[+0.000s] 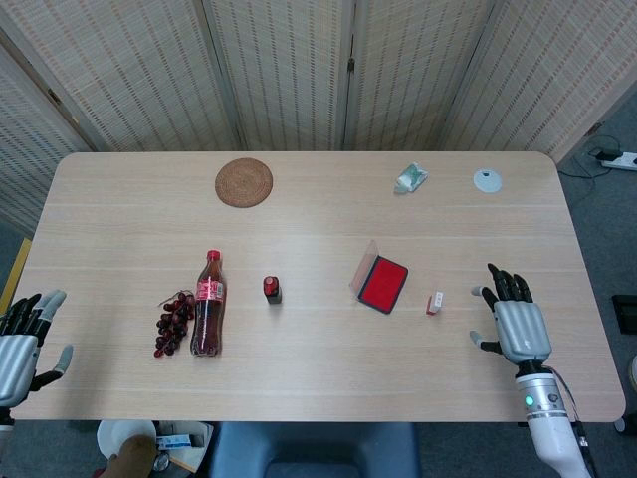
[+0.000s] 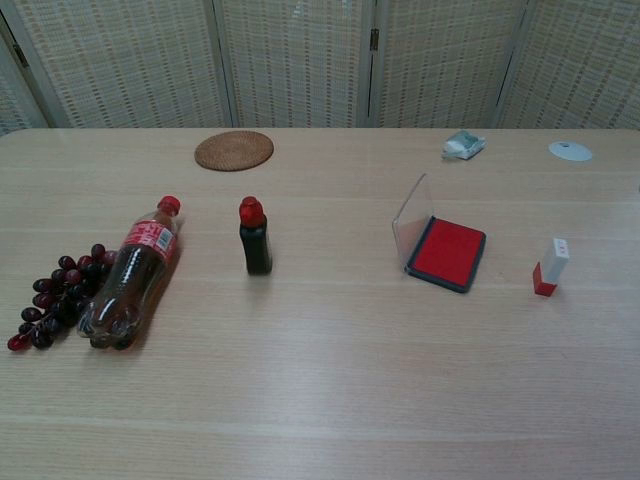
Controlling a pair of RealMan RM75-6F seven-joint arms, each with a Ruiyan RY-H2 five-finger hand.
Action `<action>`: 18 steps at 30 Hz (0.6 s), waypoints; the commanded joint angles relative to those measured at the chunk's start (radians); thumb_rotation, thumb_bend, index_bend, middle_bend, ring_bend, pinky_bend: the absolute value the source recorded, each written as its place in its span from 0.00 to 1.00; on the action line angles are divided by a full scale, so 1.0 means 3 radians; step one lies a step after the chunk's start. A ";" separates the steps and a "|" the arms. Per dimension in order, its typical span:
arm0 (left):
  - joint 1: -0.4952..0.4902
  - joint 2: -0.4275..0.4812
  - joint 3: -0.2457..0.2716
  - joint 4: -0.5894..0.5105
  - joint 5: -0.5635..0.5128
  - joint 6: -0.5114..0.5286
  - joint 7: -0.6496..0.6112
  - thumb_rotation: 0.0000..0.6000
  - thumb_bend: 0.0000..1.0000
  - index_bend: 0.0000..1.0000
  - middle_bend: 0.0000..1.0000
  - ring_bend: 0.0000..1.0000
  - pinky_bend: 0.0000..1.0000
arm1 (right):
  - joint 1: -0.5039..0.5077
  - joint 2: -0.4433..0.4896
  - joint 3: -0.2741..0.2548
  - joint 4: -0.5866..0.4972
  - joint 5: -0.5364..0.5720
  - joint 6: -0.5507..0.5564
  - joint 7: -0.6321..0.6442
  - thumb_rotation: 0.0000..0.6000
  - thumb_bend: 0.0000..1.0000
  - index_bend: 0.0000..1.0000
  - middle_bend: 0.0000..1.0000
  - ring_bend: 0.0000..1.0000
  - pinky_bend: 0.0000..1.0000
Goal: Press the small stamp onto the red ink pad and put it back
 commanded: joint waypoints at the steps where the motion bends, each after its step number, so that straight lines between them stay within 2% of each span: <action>1: -0.0001 0.0011 0.0010 0.0001 0.0021 0.0003 -0.0032 1.00 0.43 0.00 0.00 0.00 0.00 | 0.0046 -0.0119 0.0045 0.0019 0.0089 0.0042 -0.0117 1.00 0.20 0.30 0.00 0.00 0.00; 12: 0.0000 0.0061 0.0051 0.0008 0.0115 0.0027 -0.0189 1.00 0.43 0.00 0.00 0.00 0.00 | 0.0062 -0.0470 0.0057 0.0164 0.0227 0.0243 -0.0330 1.00 0.20 0.30 0.00 0.00 0.00; 18: 0.0009 0.0106 0.0080 0.0041 0.0191 0.0069 -0.0369 1.00 0.43 0.00 0.00 0.00 0.00 | 0.0071 -0.0735 0.0085 0.0462 0.0322 0.0305 -0.0336 1.00 0.20 0.30 0.00 0.00 0.00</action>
